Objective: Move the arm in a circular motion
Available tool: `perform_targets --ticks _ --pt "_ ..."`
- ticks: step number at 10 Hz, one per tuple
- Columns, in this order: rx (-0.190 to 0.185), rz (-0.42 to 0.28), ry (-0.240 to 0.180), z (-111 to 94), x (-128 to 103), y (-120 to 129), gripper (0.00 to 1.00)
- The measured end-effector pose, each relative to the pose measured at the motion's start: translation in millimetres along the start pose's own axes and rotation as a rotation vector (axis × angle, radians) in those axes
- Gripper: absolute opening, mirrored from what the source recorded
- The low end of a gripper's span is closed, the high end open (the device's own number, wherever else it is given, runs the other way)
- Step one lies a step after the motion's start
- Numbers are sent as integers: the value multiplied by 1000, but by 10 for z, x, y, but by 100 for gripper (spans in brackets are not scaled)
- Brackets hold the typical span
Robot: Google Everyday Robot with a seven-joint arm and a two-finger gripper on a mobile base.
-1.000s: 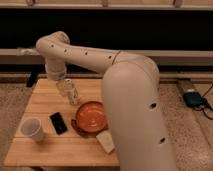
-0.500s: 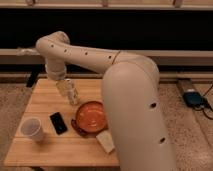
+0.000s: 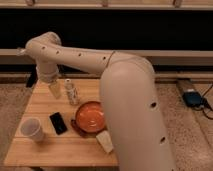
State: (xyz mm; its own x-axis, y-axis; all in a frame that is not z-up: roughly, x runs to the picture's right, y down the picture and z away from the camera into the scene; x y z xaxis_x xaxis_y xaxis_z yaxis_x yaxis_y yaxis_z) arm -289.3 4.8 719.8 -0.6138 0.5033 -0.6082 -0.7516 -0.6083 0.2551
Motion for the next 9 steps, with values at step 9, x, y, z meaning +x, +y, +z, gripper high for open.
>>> perform_targets --ticks 9 --pt "-16 -92 -3 -64 890 -263 80"
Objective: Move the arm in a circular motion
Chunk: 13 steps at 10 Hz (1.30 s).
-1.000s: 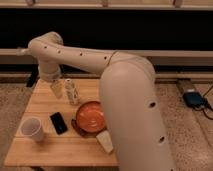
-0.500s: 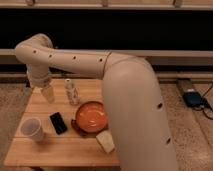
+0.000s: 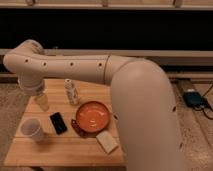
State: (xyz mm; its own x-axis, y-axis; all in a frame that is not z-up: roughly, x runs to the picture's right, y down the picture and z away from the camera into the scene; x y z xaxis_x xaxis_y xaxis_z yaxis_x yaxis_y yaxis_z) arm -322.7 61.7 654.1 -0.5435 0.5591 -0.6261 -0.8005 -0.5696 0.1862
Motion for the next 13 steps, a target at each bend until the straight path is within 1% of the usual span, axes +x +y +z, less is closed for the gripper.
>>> perform_targets --ticks 2,3,6,9,12,13 --pt "1 -2 -13 -19 178 -129 80" --pt "3 1 -28 -35 285 -244 80" --pt "5 28 -67 -106 431 -614 80" --pt "5 88 -100 -164 346 -906 80" --pt "19 161 -111 -255 281 -1251 80" --pt "29 187 -111 -293 284 -1396 80"
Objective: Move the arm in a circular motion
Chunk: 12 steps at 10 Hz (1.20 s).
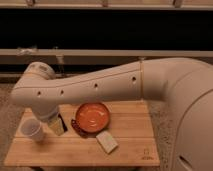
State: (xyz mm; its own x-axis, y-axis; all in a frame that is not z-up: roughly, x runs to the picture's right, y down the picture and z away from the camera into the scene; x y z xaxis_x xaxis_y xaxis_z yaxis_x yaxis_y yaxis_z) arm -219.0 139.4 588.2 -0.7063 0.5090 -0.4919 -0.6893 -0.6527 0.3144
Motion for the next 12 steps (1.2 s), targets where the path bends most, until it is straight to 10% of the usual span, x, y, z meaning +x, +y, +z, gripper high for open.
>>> perform_targets --ticks 12 --pt "136 392 -39 -51 -890 -1546 80"
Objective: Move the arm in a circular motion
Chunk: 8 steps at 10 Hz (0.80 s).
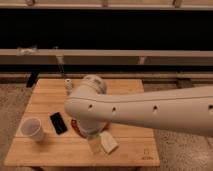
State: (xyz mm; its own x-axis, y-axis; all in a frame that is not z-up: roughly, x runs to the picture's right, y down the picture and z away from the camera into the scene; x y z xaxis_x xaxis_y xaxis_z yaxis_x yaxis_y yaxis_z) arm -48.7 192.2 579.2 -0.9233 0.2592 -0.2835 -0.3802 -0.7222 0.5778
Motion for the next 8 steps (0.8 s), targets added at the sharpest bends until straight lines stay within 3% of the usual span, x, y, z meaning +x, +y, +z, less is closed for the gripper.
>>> perform_targets --ticks 3,8 --pt "20 135 -18 101 -595 -192 80" --pt "-2 265 -98 104 -1425 27 80"
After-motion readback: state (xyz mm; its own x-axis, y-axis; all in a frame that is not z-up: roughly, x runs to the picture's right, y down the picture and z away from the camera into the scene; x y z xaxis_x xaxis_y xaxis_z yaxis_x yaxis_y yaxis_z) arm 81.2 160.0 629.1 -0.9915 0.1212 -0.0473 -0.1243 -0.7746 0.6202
